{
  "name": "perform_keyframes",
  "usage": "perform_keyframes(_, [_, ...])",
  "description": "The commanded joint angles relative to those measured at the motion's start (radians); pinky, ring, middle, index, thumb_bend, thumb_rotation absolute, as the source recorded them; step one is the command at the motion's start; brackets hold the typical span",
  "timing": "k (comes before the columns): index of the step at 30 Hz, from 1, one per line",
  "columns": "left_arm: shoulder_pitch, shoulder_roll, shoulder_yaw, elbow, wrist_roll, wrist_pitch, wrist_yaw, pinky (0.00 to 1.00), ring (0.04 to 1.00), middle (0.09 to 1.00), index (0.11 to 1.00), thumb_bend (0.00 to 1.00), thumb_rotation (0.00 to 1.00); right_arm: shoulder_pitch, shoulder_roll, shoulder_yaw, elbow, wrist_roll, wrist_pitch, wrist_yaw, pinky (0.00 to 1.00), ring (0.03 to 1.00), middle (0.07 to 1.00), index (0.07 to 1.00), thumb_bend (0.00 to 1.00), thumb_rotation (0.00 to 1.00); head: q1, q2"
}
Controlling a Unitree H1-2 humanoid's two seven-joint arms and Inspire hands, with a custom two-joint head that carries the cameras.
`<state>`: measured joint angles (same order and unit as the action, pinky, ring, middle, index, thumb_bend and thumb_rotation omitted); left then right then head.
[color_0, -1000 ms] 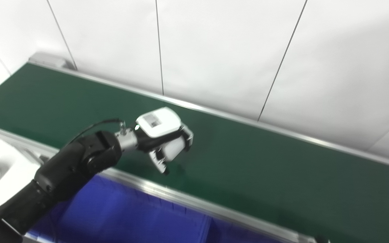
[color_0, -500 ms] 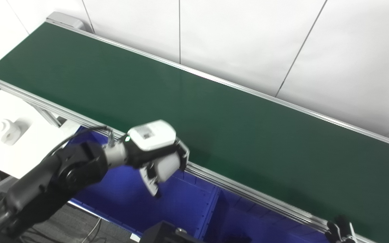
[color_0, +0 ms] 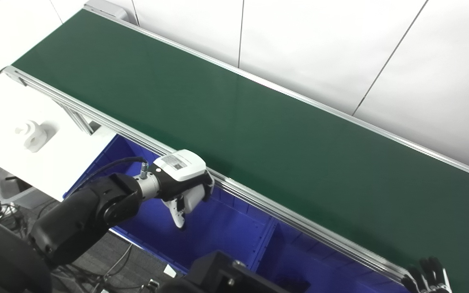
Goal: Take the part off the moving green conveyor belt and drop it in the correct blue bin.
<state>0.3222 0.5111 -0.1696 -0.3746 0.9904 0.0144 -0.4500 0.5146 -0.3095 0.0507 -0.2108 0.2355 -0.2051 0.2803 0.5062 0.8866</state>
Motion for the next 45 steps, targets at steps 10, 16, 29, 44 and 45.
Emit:
perform_keyframes(10, [0.002, 0.015, 0.041, -0.139, 0.023, 0.074, -0.149, 0.67, 0.693, 0.698, 0.672, 0.94, 0.62, -0.006, -0.011, -0.018, -0.031, 0.016, -0.001, 0.015, 0.88, 0.939, 0.963, 1.0, 0.89, 0.95, 0.003, 0.0])
perform_keyframes(16, [0.029, 0.028, 0.084, -0.244, -0.092, 0.102, -0.238, 0.69, 0.704, 0.702, 0.695, 0.95, 0.68, -0.011, -0.007, -0.017, -0.022, 0.006, -0.007, 0.019, 0.87, 0.937, 0.96, 1.0, 0.89, 0.95, 0.003, 0.001])
perform_keyframes(29, [-0.104, 0.01, 0.321, -0.51, -0.725, 0.455, -0.62, 0.69, 0.799, 0.822, 0.807, 0.97, 0.68, -0.009, 0.02, -0.002, -0.032, -0.02, -0.007, 0.007, 0.85, 0.917, 0.946, 1.0, 0.91, 0.94, -0.15, 0.017])
perform_keyframes(44, [0.09, -0.56, 0.424, -0.088, -0.968, 0.013, -0.002, 0.8, 0.853, 0.901, 0.926, 0.72, 0.62, 0.014, 0.319, 0.203, -0.168, -0.353, 0.166, -0.155, 0.83, 0.912, 0.957, 1.0, 0.82, 0.96, -1.007, 0.028])
perform_keyframes(45, [0.092, -0.522, 0.413, -0.034, -0.936, -0.048, 0.004, 0.83, 0.879, 0.923, 0.945, 0.72, 0.63, 0.013, 0.338, 0.212, -0.165, -0.369, 0.171, -0.162, 0.84, 0.916, 0.961, 1.0, 0.82, 0.96, -1.027, 0.027])
